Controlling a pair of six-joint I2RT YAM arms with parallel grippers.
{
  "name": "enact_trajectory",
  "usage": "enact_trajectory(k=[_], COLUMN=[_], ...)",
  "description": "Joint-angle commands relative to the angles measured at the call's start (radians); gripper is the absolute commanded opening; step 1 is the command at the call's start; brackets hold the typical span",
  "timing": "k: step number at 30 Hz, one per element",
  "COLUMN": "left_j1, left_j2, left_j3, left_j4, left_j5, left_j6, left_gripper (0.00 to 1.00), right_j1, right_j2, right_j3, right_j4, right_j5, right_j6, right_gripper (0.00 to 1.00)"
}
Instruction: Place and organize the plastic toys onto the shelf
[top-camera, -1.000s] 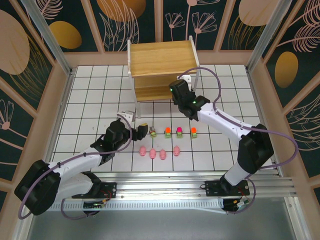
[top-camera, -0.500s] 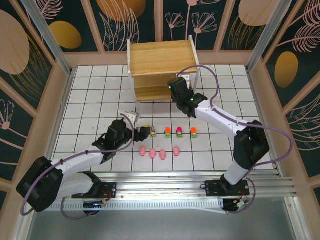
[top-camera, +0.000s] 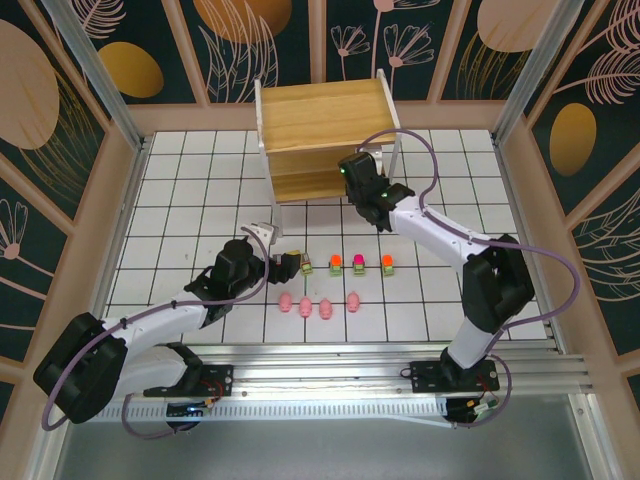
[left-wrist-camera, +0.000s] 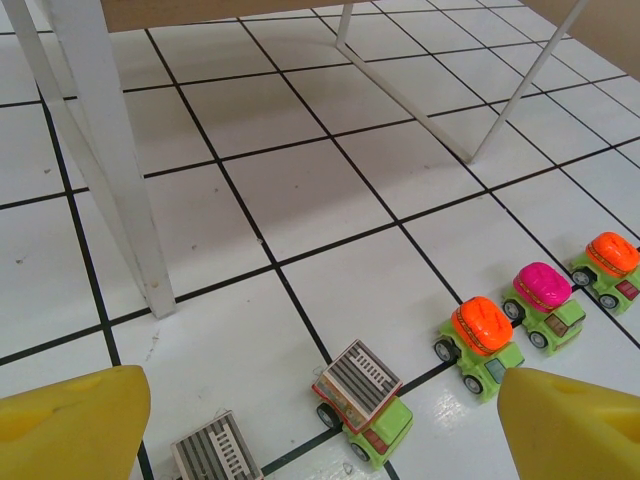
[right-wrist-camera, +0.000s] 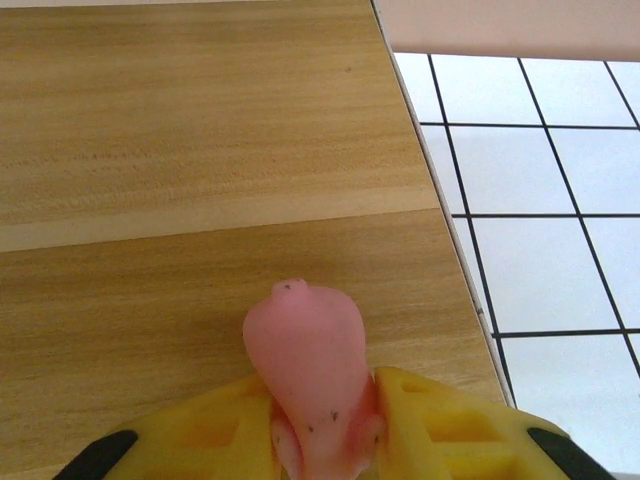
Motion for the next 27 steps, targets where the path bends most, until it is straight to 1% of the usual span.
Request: enact_trajectory(k=[1,5,10,14,20,27], left_j1=[-0.004,-0.004,-0.004,-0.004,-0.004,-0.004], left_j2=[0.004,0.004,0.002,0.004,0.006,0.01], left_j3=[0.026,0.028,0.028,0.028,0.028,0.03], left_j4=[0.017,0.016,0.018,0.019,0.019,0.019], left_j5=[0.012,0.012,0.011,0.012,0.01,0.009], left_j6=[0.015,0.015,0.016,0.016,0.016,0.016], left_gripper=[0.9,0.9,0.9,0.9,0.9,0.9], right_j1=[-0.006,-0.004,-0.004,-0.003,0.007,0.042], right_j2=[0.029,0.042,0.048,0.038,0.014,-0.027], right_j3=[0.032,0.038,0.044,0.044,0.044,0.047], right_j4=[0.017,0.015,0.009,0.007,0.0,-0.034], right_j5=[0.01,0.009,0.014,0.016,0.022,0.05], right_j6=[0.002,0.006,0.007,0.012,0.02,0.041], right_gripper=[0.31,0.37,0.4,0.46,0.52,0.55])
